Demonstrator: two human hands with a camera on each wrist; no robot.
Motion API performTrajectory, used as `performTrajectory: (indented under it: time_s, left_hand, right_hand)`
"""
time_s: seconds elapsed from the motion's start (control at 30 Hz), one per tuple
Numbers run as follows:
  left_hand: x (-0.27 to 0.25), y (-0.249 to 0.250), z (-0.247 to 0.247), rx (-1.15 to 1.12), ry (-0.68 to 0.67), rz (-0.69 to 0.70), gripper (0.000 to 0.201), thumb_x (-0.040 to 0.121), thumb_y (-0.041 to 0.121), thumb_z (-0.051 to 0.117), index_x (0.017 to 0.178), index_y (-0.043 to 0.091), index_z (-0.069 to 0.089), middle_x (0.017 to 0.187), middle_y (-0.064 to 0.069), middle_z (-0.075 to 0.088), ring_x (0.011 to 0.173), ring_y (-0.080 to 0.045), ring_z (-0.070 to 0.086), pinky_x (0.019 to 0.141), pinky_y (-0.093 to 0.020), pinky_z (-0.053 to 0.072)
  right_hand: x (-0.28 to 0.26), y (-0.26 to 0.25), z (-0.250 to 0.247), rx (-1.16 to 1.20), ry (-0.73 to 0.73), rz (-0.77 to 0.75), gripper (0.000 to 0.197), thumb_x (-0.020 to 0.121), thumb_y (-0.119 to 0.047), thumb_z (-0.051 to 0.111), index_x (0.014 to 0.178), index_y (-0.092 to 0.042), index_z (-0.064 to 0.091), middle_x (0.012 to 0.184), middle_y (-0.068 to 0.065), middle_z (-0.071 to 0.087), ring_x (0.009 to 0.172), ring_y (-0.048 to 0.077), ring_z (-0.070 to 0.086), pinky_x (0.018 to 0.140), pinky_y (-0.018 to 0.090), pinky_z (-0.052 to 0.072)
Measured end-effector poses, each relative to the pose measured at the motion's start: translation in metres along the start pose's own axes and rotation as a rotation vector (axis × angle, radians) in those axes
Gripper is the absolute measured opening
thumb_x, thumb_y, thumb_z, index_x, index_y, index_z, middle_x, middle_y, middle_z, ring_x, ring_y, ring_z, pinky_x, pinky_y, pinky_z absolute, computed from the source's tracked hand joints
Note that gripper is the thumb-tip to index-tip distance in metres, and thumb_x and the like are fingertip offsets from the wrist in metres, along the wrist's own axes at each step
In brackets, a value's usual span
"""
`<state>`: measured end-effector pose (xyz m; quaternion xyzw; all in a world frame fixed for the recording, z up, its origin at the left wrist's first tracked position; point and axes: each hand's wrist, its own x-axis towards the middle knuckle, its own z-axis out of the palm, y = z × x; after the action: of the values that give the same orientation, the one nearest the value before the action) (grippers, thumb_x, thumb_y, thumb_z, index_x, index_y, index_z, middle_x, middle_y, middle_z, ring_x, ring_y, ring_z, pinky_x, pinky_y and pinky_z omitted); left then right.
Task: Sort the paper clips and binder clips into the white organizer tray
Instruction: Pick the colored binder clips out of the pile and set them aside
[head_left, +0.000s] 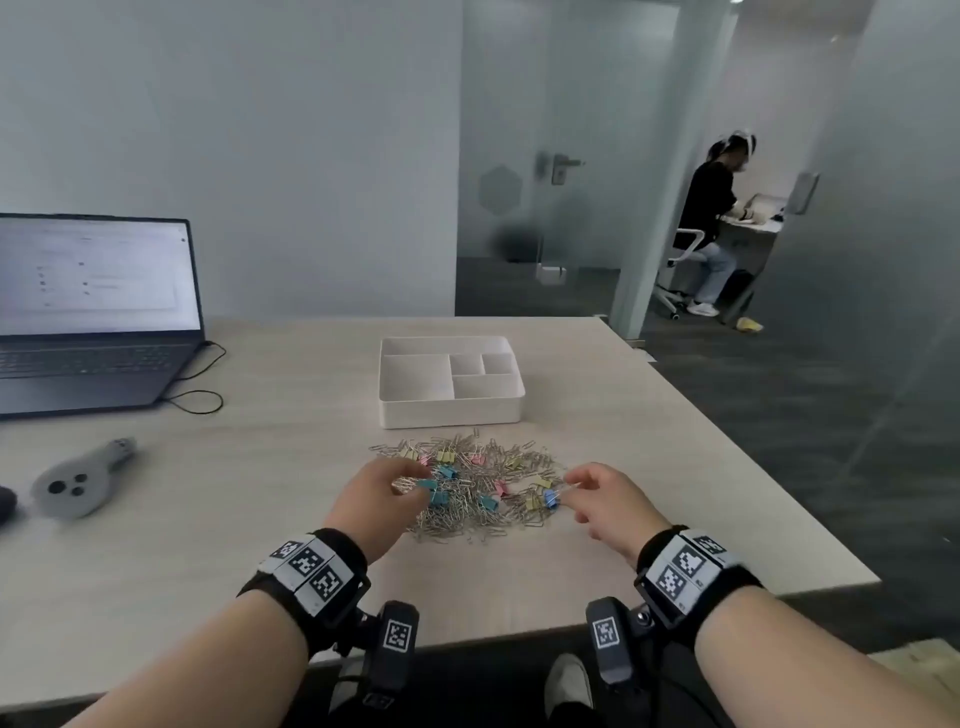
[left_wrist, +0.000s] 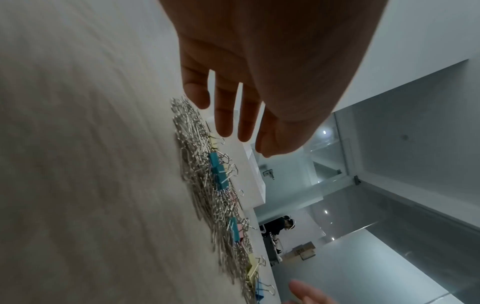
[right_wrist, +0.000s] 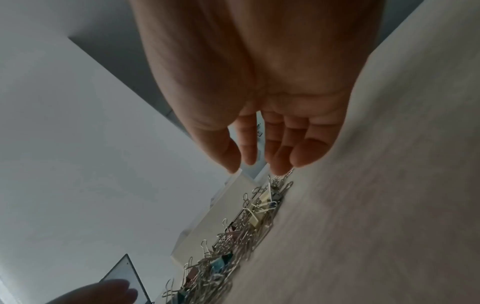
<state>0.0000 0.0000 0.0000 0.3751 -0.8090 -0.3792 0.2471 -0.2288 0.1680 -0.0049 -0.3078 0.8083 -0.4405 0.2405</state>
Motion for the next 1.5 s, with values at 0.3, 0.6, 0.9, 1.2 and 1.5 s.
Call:
performTrajectory:
  time_s: [0.3, 0.6, 0.9, 1.2, 1.5]
  left_hand:
    - [0.045, -0.008, 0.018, 0.230, -0.130, -0.021, 0.048, 0.082, 0.037, 0.070, 0.129, 0.031, 0.062, 0.129, 0.006, 0.053, 0.110, -0.014, 0.058, 0.100, -0.034, 0.049]
    - [0.048, -0.010, 0.024, 0.285, -0.119, 0.037, 0.012, 0.086, 0.035, 0.072, 0.096, 0.029, 0.075, 0.095, 0.014, 0.060, 0.088, -0.008, 0.059, 0.081, -0.026, 0.049]
    - [0.050, -0.010, 0.025, 0.227, -0.088, -0.018, 0.003, 0.084, 0.029, 0.073, 0.082, 0.031, 0.072, 0.079, 0.017, 0.065, 0.074, 0.000, 0.060, 0.061, -0.020, 0.046]
    - [0.048, -0.008, 0.023, 0.176, -0.100, -0.067, 0.007, 0.083, 0.025, 0.071, 0.080, 0.030, 0.071, 0.076, 0.007, 0.070, 0.053, -0.005, 0.058, 0.046, -0.016, 0.042]
    - [0.045, -0.005, 0.019, 0.129, -0.112, -0.105, 0.010, 0.083, 0.018, 0.072, 0.077, 0.025, 0.071, 0.076, 0.003, 0.071, 0.045, -0.011, 0.060, 0.041, -0.019, 0.048]
  right_hand:
    - [0.051, -0.019, 0.005, -0.495, -0.128, -0.075, 0.032, 0.084, -0.024, 0.067, 0.115, -0.031, 0.066, 0.114, 0.001, 0.056, 0.089, 0.015, 0.059, 0.075, 0.025, 0.043]
    - [0.067, -0.012, 0.006, -0.391, -0.148, -0.130, 0.012, 0.084, -0.014, 0.071, 0.091, -0.022, 0.077, 0.091, -0.005, 0.073, 0.080, 0.012, 0.067, 0.077, 0.029, 0.056]
    - [0.086, -0.003, -0.032, -0.141, 0.013, -0.095, 0.015, 0.087, -0.007, 0.069, 0.086, -0.021, 0.075, 0.082, -0.002, 0.072, 0.077, 0.016, 0.067, 0.069, 0.028, 0.051]
    - [0.100, 0.020, -0.059, -0.492, 0.081, 0.006, 0.019, 0.083, -0.011, 0.069, 0.076, -0.029, 0.070, 0.087, -0.005, 0.072, 0.089, 0.018, 0.068, 0.081, 0.029, 0.054]
    - [0.073, -0.021, -0.025, -0.484, -0.051, -0.230, 0.011, 0.086, -0.032, 0.069, 0.095, -0.028, 0.072, 0.101, -0.009, 0.063, 0.092, 0.012, 0.062, 0.081, 0.027, 0.050]
